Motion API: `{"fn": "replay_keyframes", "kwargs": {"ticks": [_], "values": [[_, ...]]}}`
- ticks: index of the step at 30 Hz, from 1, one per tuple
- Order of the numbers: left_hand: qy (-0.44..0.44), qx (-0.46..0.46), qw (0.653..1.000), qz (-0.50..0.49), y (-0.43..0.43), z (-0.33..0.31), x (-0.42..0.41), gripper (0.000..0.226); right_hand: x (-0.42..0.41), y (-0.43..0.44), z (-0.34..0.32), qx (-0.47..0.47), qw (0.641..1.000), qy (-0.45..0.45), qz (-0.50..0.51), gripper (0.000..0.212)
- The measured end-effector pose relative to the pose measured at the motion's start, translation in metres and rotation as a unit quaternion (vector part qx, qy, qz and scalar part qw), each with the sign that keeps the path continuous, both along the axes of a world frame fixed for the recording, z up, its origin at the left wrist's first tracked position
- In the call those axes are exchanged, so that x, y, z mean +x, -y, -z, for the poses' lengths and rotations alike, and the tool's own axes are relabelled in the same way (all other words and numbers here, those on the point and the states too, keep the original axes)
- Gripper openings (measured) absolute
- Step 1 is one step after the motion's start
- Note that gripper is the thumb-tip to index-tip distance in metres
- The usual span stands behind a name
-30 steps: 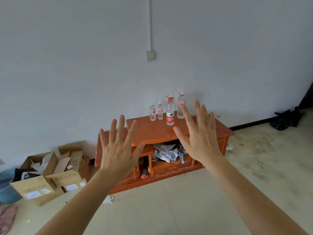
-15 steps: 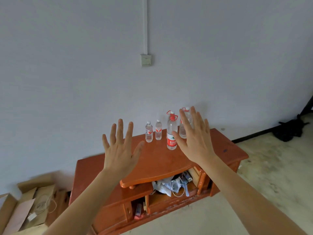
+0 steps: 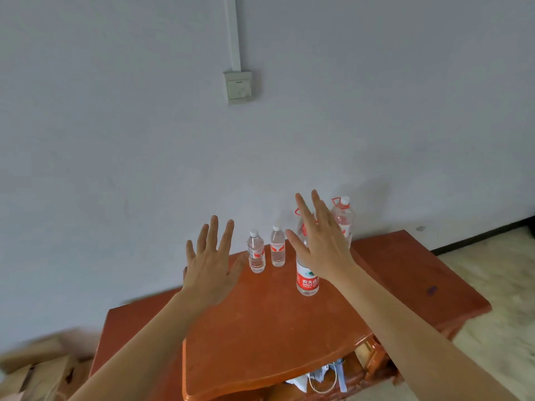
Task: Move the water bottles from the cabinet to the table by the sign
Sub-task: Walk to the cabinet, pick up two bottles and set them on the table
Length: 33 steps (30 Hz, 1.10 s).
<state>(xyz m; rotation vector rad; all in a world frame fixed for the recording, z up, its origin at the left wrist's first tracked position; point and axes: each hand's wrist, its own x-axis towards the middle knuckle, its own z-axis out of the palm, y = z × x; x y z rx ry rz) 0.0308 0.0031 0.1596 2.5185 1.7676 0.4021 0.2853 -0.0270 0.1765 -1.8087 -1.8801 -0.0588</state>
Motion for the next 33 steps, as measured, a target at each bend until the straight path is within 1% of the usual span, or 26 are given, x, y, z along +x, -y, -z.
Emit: {"fn": "replay_keyframes", "kwargs": {"ticks": [5, 7, 10, 13, 15, 17, 20, 22, 24, 27, 29, 33], "values": [[0.005, -0.038, 0.999, -0.033, -0.096, 0.017, 0.036, 0.086, 0.030, -0.112, 0.021, -0.065, 0.998, 0.005, -0.026, 0.078], [-0.007, -0.060, 0.997, -0.042, -0.124, 0.030, 0.046, 0.083, 0.034, -0.145, 0.034, -0.088, 0.995, -0.008, -0.034, 0.079], [-0.004, -0.093, 0.994, -0.052, -0.155, 0.059, 0.055, 0.086, 0.032, -0.179, 0.064, -0.118, 0.991, -0.043, -0.037, 0.079], [0.015, -0.142, 0.988, -0.061, -0.189, 0.101, 0.063, 0.081, 0.026, -0.213, 0.107, -0.160, 0.979, -0.124, -0.025, 0.083], [0.034, -0.179, 0.981, -0.063, -0.209, 0.135, 0.065, 0.080, 0.020, -0.233, 0.144, -0.186, 0.962, -0.201, -0.005, 0.085], [0.059, -0.216, 0.972, -0.068, -0.223, 0.170, 0.067, 0.082, 0.014, -0.245, 0.180, -0.211, 0.943, -0.257, 0.015, 0.087], [0.092, -0.256, 0.959, -0.083, -0.239, 0.219, 0.069, 0.084, 0.007, -0.256, 0.235, -0.241, 0.917, -0.315, 0.046, 0.087], [0.118, -0.293, 0.943, -0.101, -0.252, 0.248, 0.071, 0.084, 0.004, -0.260, 0.267, -0.243, 0.908, -0.334, 0.075, 0.086], [0.137, -0.313, 0.933, -0.108, -0.263, 0.271, 0.075, 0.088, 0.001, -0.262, 0.291, -0.218, 0.905, -0.354, 0.092, 0.085], [0.198, -0.301, 0.928, -0.094, -0.279, 0.296, 0.080, 0.098, -0.001, -0.269, 0.317, -0.169, 0.889, -0.412, 0.107, 0.086], [0.232, -0.299, 0.921, -0.093, -0.292, 0.317, 0.084, 0.099, 0.003, -0.277, 0.341, -0.164, 0.870, -0.452, 0.108, 0.088], [0.300, -0.289, 0.902, -0.113, -0.305, 0.337, 0.090, 0.091, 0.010, -0.289, 0.374, -0.154, 0.842, -0.507, 0.106, 0.108]]}}
